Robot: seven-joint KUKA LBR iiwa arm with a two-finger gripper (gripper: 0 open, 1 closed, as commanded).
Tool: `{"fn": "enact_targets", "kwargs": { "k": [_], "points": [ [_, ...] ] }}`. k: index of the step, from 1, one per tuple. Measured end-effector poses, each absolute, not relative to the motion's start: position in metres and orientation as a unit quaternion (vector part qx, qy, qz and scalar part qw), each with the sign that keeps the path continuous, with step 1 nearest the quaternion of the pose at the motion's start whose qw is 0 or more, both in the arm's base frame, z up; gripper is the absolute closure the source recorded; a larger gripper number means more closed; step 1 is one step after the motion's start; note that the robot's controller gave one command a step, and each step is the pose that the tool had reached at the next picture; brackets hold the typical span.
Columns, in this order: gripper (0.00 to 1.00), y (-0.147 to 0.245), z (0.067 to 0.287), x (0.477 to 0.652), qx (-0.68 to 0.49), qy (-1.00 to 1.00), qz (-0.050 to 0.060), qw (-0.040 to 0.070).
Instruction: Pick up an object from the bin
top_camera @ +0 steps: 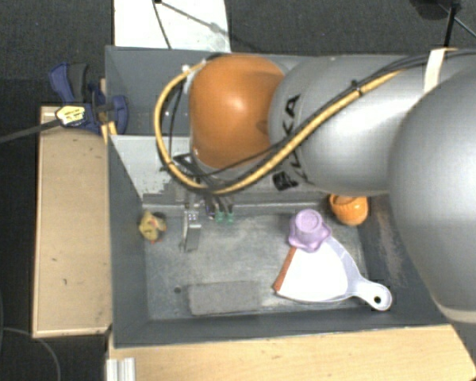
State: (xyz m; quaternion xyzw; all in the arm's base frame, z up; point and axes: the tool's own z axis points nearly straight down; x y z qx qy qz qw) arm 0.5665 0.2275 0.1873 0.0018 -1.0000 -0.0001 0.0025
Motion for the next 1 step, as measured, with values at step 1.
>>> {"fn": "enact_targets", "kwargs": {
  "k": [1],
  "points": [
    [0.00, 0.2261, 0.1924, 0.5684, -0.001, -1.000, -0.001, -0.001]
  ]
}}
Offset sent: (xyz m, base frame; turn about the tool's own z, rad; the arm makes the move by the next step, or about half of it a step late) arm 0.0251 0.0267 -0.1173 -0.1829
